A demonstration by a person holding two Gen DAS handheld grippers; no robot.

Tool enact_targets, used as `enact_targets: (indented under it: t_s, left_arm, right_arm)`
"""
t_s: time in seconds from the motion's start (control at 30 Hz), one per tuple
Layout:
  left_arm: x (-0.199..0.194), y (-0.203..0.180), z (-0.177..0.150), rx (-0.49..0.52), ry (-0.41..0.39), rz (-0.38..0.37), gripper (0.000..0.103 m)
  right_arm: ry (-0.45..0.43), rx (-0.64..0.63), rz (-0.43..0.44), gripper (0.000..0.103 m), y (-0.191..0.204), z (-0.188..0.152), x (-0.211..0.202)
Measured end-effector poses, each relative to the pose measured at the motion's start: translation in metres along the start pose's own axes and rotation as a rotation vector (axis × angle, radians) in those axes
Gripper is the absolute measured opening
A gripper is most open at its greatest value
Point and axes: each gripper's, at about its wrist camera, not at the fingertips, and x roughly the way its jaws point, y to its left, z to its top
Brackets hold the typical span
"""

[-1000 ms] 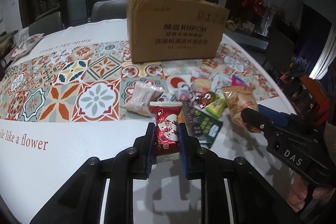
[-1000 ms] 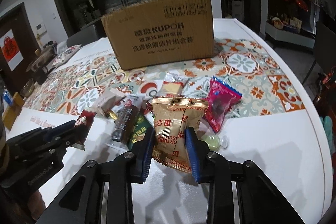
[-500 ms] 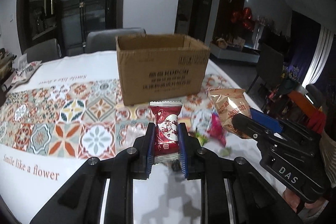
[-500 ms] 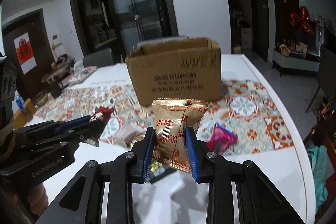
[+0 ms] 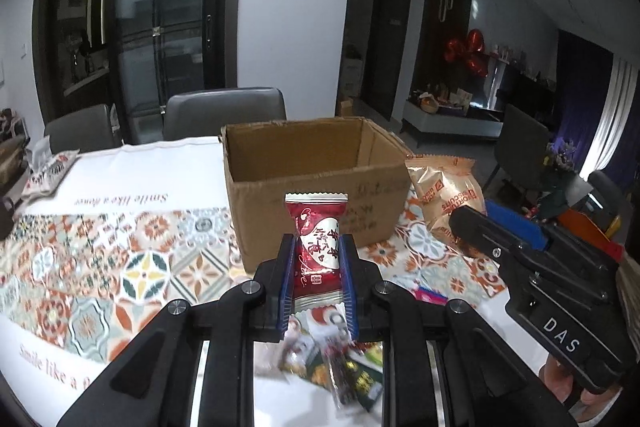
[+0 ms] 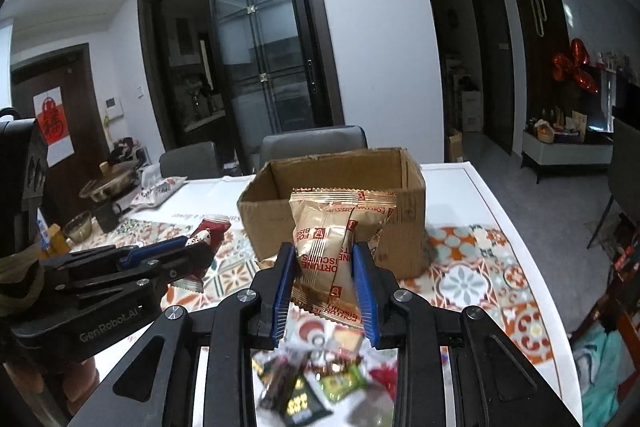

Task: Organize snacks
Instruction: 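Carry both packets over the box and open both tools to drop them, then move both tools back from the box toward the snack pile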

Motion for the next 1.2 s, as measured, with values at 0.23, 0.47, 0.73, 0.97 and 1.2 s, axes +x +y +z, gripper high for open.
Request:
enact_targets:
  t_s: [0.23, 0.47, 0.73, 0.97, 1.2]
  left_arm:
    - [0.028, 0.011, 0.043, 0.028, 0.004, 0.007, 0.022]
    - [0.065, 0.023, 0.083, 0.034, 0.049, -0.008, 0.022]
    - [0.104, 0.029, 0.102, 0.025, 0.107, 0.001, 0.022]
    - [0.121, 0.034, 0.109, 0.001, 0.099, 0.042, 0.048]
    - [0.099, 0.030, 0.096, 0.028, 0.082, 0.085, 0.063]
  right_arm:
    - [0.031, -0.014, 0.001, 0.031, -0.007, 0.037, 0.040]
    - [0.071, -0.036, 0.004, 0.031, -0.011, 0.073, 0.079]
    - [0.124, -0.042, -0.006, 0.031, -0.022, 0.093, 0.121]
    - [0.153, -0.026, -0.035, 0.035, -0.031, 0.095, 0.150]
    - [0.163, -0.004, -0.056, 0.058, -0.039, 0.087, 0.142]
